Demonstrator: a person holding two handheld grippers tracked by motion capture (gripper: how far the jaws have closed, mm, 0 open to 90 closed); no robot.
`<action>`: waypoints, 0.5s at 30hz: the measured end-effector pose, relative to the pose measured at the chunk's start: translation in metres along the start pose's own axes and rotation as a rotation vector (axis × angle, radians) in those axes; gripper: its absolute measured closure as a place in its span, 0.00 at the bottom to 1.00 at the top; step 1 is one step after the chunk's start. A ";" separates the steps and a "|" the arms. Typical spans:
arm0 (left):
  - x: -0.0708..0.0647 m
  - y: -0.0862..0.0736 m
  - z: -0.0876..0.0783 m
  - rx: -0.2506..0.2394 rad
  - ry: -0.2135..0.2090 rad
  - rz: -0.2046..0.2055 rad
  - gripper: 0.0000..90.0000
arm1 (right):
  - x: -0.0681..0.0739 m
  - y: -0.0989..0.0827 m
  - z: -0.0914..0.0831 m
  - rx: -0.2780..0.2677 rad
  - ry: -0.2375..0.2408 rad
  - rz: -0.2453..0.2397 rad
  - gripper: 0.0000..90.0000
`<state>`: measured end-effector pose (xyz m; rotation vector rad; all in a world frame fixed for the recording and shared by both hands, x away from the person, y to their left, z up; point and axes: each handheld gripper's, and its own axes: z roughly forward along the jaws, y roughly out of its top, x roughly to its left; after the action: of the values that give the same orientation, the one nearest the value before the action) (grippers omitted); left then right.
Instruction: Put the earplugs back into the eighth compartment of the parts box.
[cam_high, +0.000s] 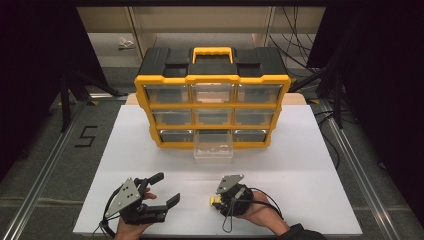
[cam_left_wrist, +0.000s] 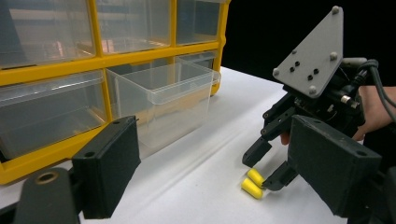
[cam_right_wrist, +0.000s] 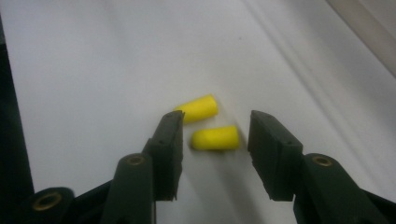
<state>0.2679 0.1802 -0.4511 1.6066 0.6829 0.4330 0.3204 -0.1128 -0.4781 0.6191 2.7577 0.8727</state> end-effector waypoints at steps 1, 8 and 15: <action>0.000 0.000 0.000 0.002 0.001 0.002 0.18 | 0.000 0.000 0.001 0.001 -0.004 0.000 0.64; -0.001 0.000 0.000 0.002 0.002 0.002 0.18 | 0.001 0.000 0.002 0.008 0.003 -0.003 0.74; -0.001 0.000 0.000 0.001 0.002 0.002 0.18 | -0.004 -0.002 -0.003 -0.019 0.002 0.025 0.76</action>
<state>0.2673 0.1802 -0.4506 1.6081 0.6833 0.4354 0.3226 -0.1179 -0.4768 0.6514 2.7457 0.9034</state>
